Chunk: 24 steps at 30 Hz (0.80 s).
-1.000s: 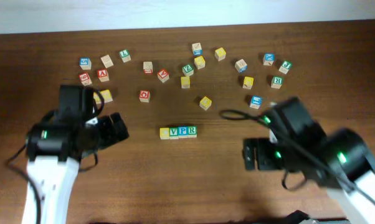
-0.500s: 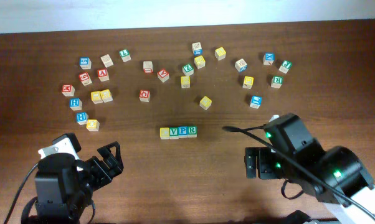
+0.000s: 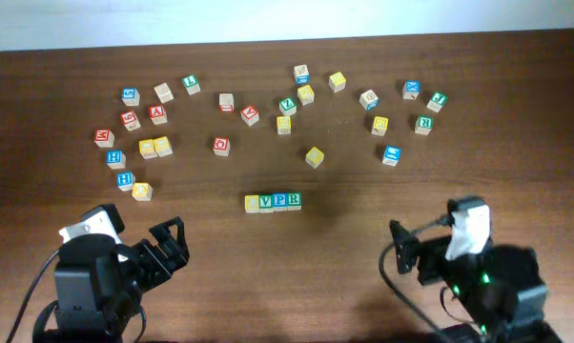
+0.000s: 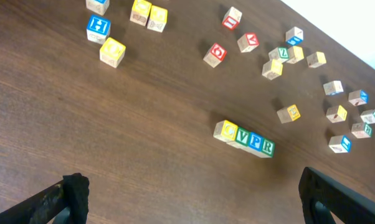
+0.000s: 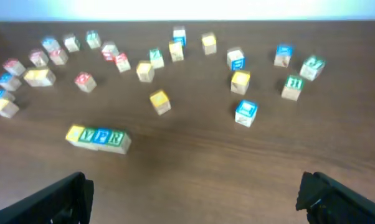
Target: Spell out CVPR
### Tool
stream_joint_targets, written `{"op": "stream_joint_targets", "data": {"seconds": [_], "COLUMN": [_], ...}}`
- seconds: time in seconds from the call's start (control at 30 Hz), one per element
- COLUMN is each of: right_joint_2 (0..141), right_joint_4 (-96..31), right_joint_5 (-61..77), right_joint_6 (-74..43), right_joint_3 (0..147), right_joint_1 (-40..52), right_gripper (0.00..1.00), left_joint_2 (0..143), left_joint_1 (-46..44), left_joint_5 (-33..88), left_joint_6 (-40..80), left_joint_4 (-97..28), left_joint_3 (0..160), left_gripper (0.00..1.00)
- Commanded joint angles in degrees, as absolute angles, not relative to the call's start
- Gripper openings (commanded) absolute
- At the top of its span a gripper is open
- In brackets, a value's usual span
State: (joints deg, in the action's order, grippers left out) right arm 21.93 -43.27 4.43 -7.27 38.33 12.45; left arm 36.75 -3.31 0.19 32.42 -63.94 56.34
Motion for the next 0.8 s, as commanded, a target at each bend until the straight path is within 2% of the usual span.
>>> {"op": "stream_joint_targets", "data": {"seconds": [0.0, 0.17, 0.4, 0.5, 0.63, 0.77], "right_joint_2": [12.86, 1.04, 0.19, 0.19, 0.19, 0.19], "right_joint_4": [-36.36, -19.38, 9.45, 7.42, -3.38, -3.9], "right_joint_5": [7.05, 7.09, 7.11, 6.94, 7.31, 7.09], "right_joint_6": [-4.54, -3.57, -3.62, -2.98, -3.01, -3.01], "right_joint_3": [29.91, 14.87, 0.21, 0.32, 0.32, 0.32], "right_joint_1": [9.98, 7.75, 7.75, 7.11, 5.87, 5.85], "right_gripper": [0.98, 0.98, 0.98, 0.98, 0.98, 0.98], "left_joint_2": [36.62, 36.62, 36.62, 36.62, 36.62, 36.62], "left_joint_1": [-3.31, -3.31, -3.31, -3.31, -3.31, -3.31], "left_joint_5": [0.19, 0.19, 0.19, 0.19, 0.19, 0.19], "left_joint_6": [32.75, 32.75, 32.75, 32.75, 32.75, 32.75], "left_joint_4": [-63.94, -63.94, -63.94, -64.1, -64.1, -64.1], "left_joint_3": [56.23, 56.23, 56.23, 56.23, 56.23, 56.23], "left_gripper": [0.99, 0.99, 0.99, 0.99, 0.99, 0.99]}}
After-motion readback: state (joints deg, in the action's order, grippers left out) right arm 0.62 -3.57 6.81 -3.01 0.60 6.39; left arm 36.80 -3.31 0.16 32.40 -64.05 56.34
